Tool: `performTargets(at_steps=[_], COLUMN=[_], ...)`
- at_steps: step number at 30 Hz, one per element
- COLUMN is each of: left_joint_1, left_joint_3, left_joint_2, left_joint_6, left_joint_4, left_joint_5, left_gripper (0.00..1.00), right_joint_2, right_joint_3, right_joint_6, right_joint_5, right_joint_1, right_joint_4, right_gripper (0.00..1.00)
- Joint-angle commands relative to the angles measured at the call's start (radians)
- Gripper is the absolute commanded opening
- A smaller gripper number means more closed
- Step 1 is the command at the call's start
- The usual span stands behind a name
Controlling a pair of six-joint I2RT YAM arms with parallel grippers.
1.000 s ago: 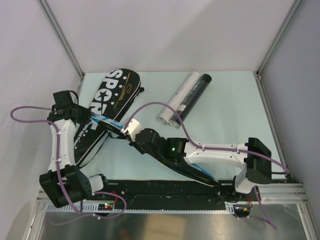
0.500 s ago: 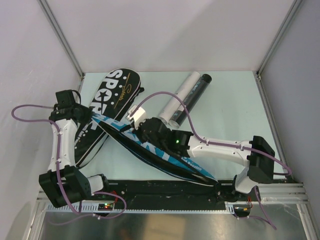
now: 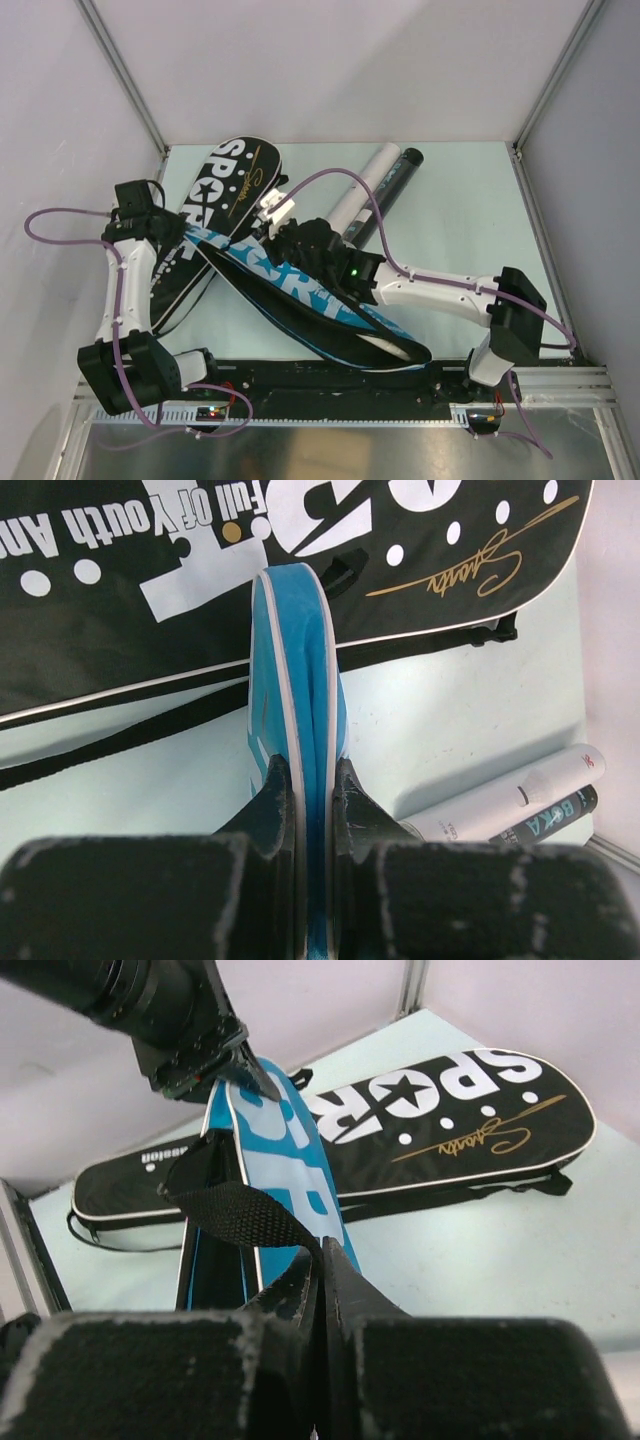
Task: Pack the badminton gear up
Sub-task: Adjust the racket bag at the center of the board.
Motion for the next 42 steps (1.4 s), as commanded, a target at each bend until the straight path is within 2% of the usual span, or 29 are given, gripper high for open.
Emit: performTargets(at_steps=[1, 5, 11, 15, 21, 23, 28, 30, 34, 38, 42], left_joint_1=[-0.025, -0.030, -0.037, -0.038, -0.038, -0.037, -0.038, -0.038, -0.037, -0.037, -0.037], left_joint_3=[-0.031, -0.039, -0.055, -0.061, -0.061, -0.058, -0.061, -0.063, -0.066, -0.066, -0.068], left_joint_2=[-0.020, -0.028, -0.037, -0.038, -0.040, -0.038, -0.038, -0.036, -0.033, -0.036, -0.039], left_joint_6=[0.029, 0.033, 0.037, 0.038, 0.047, 0.044, 0.017, 0.004, -0.014, -0.029, -0.050], left_joint_4=[0.012, 0.017, 0.034, 0.040, 0.050, 0.051, 0.050, 0.050, 0.050, 0.050, 0.050], left_joint_5=[-0.025, -0.014, 0.037, 0.059, 0.057, 0.063, 0.072, 0.076, 0.076, 0.077, 0.074], left_gripper=[0.00, 0.00, 0.00, 0.00, 0.00, 0.00, 0.00, 0.00, 0.00, 0.00, 0.00], right_joint_2=[0.039, 0.111, 0.279, 0.390, 0.458, 0.469, 0.423, 0.377, 0.257, 0.157, 0.130], right_joint_3=[0.067, 0.128, 0.291, 0.402, 0.428, 0.434, 0.433, 0.411, 0.308, 0.175, 0.155], right_joint_6=[0.107, 0.238, 0.446, 0.565, 0.638, 0.639, 0.598, 0.560, 0.478, 0.385, 0.257], right_joint_5=[-0.066, -0.042, -0.079, -0.132, -0.191, -0.230, -0.330, -0.325, -0.300, -0.360, -0.384], right_joint_1=[-0.045, -0.106, -0.214, -0.257, -0.282, -0.288, -0.291, -0.287, -0.280, -0.278, -0.259], right_joint_4=[0.264, 0.222, -0.043, -0.298, -0.442, -0.464, -0.490, -0.492, -0.415, -0.196, -0.141], right_gripper=[0.00, 0.03, 0.06, 0.11, 0.09, 0.12, 0.36, 0.41, 0.48, 0.52, 0.57])
